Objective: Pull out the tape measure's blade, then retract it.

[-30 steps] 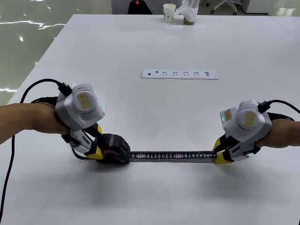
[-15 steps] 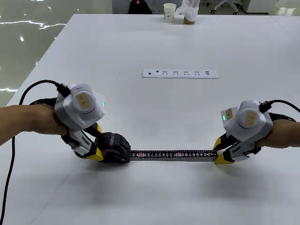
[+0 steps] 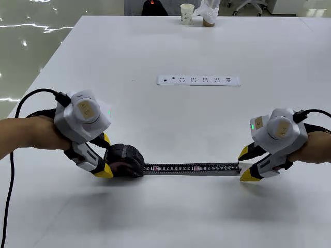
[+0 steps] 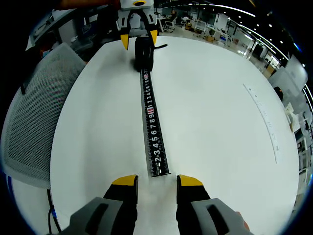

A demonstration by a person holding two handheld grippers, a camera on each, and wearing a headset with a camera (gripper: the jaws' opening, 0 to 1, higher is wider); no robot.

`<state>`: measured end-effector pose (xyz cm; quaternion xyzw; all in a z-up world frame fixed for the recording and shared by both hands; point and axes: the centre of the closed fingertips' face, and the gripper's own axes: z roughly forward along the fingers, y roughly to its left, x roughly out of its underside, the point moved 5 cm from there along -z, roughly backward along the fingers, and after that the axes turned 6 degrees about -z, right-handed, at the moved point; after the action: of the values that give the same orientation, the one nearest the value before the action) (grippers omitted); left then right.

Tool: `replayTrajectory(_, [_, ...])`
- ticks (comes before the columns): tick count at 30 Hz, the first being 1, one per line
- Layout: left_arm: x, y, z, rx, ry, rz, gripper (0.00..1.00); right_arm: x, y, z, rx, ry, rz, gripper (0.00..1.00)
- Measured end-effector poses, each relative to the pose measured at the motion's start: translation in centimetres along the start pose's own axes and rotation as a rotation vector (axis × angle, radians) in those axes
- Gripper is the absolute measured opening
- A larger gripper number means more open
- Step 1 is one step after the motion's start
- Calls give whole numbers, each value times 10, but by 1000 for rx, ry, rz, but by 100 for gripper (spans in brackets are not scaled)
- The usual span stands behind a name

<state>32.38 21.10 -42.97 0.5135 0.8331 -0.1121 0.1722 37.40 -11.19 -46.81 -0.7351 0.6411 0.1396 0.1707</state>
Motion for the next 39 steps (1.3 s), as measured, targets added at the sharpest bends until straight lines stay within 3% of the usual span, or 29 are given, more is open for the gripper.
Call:
replayTrajectory(12, [5,-8,-8,-35,-75,-88,55,-7,16,-11,41,-52,68,39])
replayTrajectory(26, [11,-28,-19,-73,-182,-192,66,-13,33,-21,97,-113,141,50])
replayTrajectory(39, [15,-55,-25,-98,-273,-278,72,-16,54,-24,138,-166,222,58])
